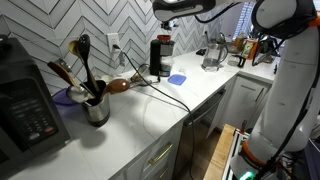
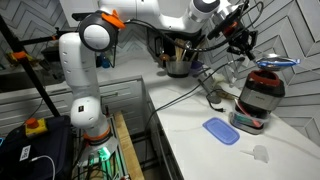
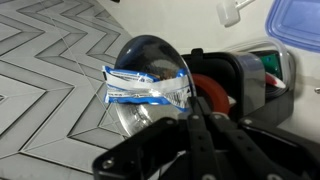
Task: Place the silver bowl on top of the coffee maker
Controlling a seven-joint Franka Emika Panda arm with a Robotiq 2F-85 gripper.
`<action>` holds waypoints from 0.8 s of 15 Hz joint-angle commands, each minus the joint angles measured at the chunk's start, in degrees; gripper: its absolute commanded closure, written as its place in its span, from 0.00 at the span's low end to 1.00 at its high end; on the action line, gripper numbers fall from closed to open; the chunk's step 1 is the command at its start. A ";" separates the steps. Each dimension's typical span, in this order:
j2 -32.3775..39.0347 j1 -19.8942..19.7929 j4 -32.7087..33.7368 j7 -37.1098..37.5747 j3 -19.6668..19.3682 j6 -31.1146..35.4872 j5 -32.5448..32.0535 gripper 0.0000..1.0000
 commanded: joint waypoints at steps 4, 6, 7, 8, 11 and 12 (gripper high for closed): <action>2.68 0.74 -0.07 3.02 -0.01 -0.92 -2.51 0.99; 3.19 0.71 0.01 2.95 0.01 0.12 -2.19 0.99; 3.33 0.63 0.11 2.92 0.04 0.78 -1.91 0.99; 3.51 0.69 0.34 3.21 -0.01 1.00 -2.20 0.99; 3.69 0.54 0.80 3.06 0.05 1.89 -1.41 0.99; 3.85 0.50 1.05 2.73 0.10 1.87 -0.92 0.99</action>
